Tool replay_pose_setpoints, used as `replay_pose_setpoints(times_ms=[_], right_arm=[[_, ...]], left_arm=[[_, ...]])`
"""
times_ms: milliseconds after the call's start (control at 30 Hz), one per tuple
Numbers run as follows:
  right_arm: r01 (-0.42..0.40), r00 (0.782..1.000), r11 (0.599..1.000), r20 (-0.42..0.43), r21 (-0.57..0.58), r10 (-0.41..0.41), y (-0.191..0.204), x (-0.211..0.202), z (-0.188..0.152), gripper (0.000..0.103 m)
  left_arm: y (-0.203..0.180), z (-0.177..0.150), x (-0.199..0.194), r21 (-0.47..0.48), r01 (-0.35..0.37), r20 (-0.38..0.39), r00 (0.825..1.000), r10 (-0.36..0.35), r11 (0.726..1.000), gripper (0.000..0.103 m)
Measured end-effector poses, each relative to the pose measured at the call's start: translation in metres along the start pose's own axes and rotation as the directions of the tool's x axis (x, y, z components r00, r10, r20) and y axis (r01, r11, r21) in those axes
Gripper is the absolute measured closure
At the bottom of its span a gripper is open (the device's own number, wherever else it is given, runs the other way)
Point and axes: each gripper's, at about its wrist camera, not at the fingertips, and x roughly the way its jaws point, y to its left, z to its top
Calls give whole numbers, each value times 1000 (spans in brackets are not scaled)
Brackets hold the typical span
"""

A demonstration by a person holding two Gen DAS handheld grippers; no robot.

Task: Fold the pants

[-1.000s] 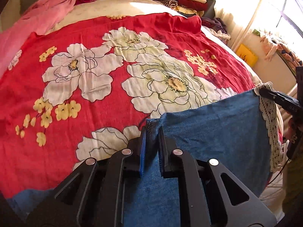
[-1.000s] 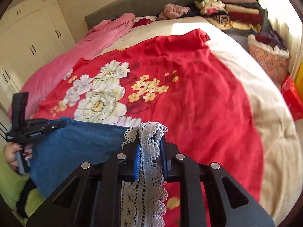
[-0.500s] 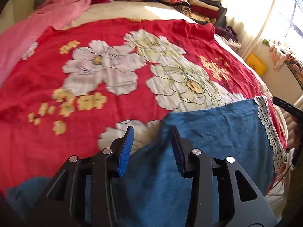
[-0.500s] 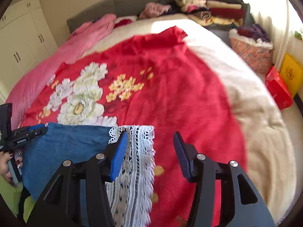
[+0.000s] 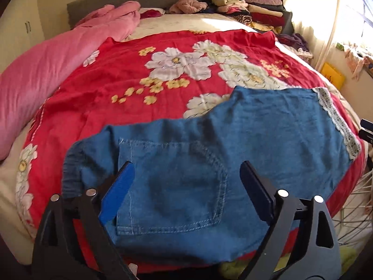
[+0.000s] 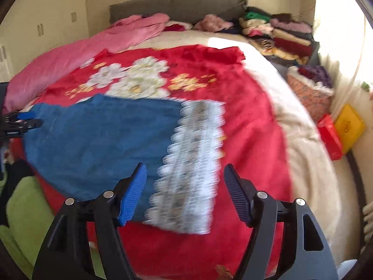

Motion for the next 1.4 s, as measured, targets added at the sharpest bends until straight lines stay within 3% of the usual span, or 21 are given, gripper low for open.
replay_pose_setpoints(times_ms=[167,233,333,433,667,733,833,967,1100,1233,1400], right_arm=[[-61,997,998,-56,-34,59,33,27,8,36],[-28,993,999,-118,-32,24,33,40,6,36],[84,974,995,-207,-46,-92,18,50,-6,36],[83,974,996,-211,9,-79,3,45,-14,36],[82,977,997,-196,8,-79,7,45,-18,35],[69,984,997,-168,22,-64,7,31,-15,35],[33,996,999,-83,15,-32,16,7,-10,25],[-28,999,1000,-40,-14,27,40,2,-6,24],[-67,994,997,-92,-25,64,56,22,-12,24],[-58,980,998,-192,-4,56,59,47,-22,24],[-70,981,997,-181,9,71,58,45,-21,24]], left_arm=[[-5,-6,26,34,-82,-109,990,86,996,17],[1,-14,36,25,-86,-145,985,88,996,17],[14,-18,34,-25,-45,-143,989,41,999,17],[14,-20,34,-29,-41,-138,990,36,999,17],[14,-19,30,-37,-30,-127,992,26,999,17],[13,-18,23,-48,-27,-120,993,22,998,16],[5,-14,7,-51,-3,-91,996,-2,999,15],[-24,-9,-8,4,44,-51,998,-44,999,11],[-55,-15,4,89,81,-92,993,-73,993,10],[-76,-32,28,163,76,-178,983,-47,984,10],[-75,-35,29,157,83,-166,984,-56,984,10]])
